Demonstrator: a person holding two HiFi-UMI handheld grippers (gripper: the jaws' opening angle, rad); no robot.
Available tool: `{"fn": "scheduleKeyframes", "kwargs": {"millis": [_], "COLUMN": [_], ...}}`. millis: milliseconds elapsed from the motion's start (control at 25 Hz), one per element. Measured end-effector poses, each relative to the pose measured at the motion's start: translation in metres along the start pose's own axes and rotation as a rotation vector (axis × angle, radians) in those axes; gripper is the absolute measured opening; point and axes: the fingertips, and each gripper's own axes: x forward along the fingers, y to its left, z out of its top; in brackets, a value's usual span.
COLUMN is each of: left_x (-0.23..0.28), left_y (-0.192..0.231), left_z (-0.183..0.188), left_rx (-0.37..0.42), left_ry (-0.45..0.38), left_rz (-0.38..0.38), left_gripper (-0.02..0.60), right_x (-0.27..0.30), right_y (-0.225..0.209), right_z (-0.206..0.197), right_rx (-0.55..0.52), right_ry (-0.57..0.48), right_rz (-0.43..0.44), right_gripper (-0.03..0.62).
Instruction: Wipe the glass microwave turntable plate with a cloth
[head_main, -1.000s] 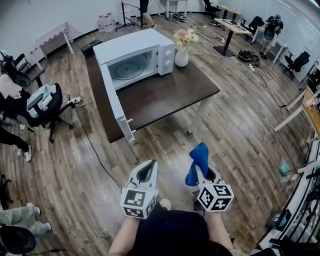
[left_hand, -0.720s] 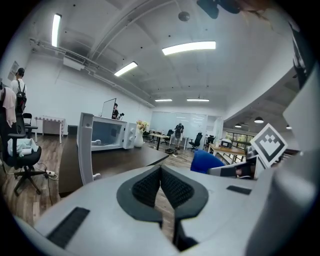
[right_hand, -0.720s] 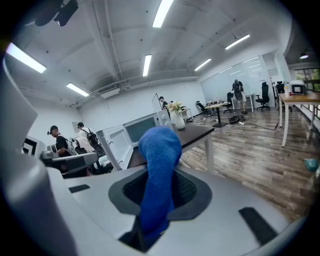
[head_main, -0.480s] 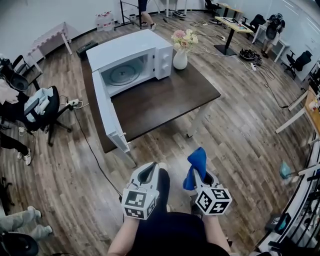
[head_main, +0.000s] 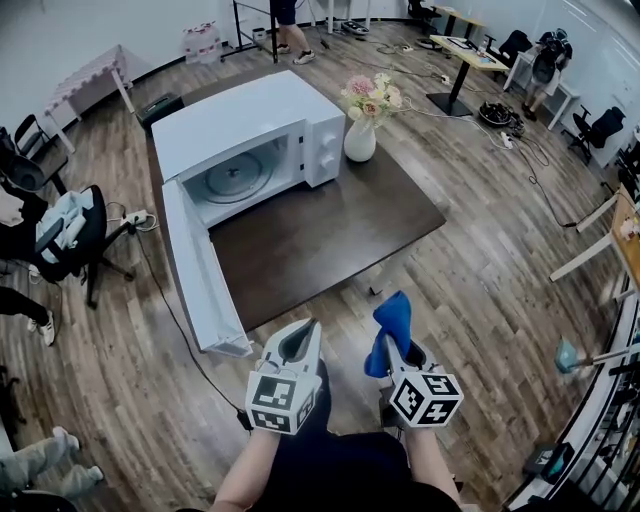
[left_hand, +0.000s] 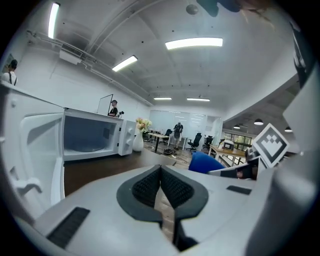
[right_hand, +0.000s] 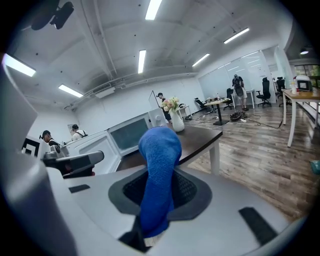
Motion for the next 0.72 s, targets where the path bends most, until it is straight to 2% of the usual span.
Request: {"fn": "scheduleKeyframes", "kwargs": {"millis": [400, 720], "left_x": [0.094, 0.118], "left_y": [0.077, 0.130], "left_z": [0.041, 0.045], "left_rx": [-0.048, -0.105], "left_ry": [-0.028, -0.041], "left_rz": [0.033, 0.124], "left_gripper": [0.005, 0.005], "right_x": [0.129, 0.197], "right_y": [0.011, 0.030], "right_z": [0.073, 0.095], "right_rx": [-0.078, -0.156], "right_ry": [0.046, 0.090], "right_rz": [0.064, 0.122], "right_gripper": [0.069, 0.072]}}
